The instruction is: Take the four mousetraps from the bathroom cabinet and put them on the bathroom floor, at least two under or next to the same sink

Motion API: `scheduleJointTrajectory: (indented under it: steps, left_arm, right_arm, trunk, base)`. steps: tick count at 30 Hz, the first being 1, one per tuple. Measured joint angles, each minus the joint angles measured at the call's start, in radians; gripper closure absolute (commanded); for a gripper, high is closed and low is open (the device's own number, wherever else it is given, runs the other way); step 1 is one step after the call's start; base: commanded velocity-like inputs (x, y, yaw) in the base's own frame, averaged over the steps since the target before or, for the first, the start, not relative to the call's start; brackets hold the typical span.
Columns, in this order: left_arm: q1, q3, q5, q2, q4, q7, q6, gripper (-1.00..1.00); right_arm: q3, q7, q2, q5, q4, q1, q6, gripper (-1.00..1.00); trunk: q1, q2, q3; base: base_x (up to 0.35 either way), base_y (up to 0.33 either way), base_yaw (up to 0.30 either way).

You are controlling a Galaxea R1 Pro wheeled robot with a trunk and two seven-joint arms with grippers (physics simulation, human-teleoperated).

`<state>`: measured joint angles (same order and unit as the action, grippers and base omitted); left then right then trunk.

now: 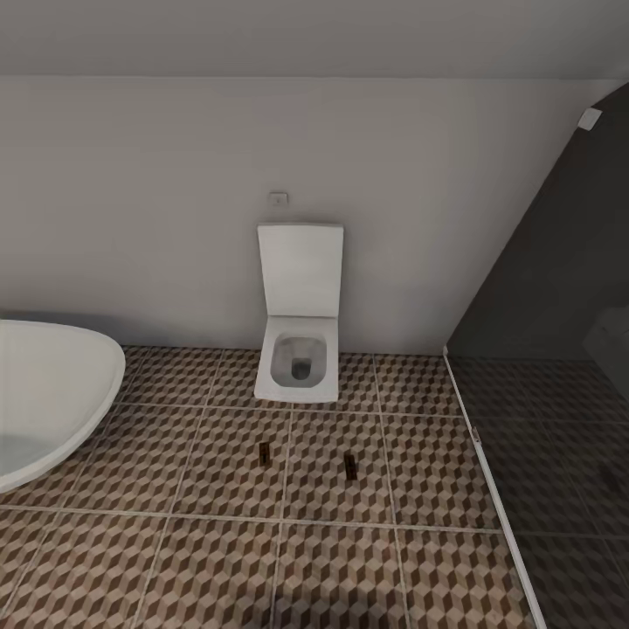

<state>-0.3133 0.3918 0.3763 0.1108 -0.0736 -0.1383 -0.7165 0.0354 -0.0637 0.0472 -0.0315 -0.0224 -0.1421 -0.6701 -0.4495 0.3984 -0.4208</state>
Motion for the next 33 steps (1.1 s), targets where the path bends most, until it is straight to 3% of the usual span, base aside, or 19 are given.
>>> scheduleJointTrajectory:
  steps: [33]
  left_arm:
    - [0.000,0.000,0.000,0.000,0.000,0.000,0.000,-1.00]
  right_arm:
    - [0.000,0.000,0.000,0.000,0.000,0.000,0.000,-1.00]
  trunk:
    - [0.000,0.000,0.000]
  base:
    - [0.000,0.000,0.000]
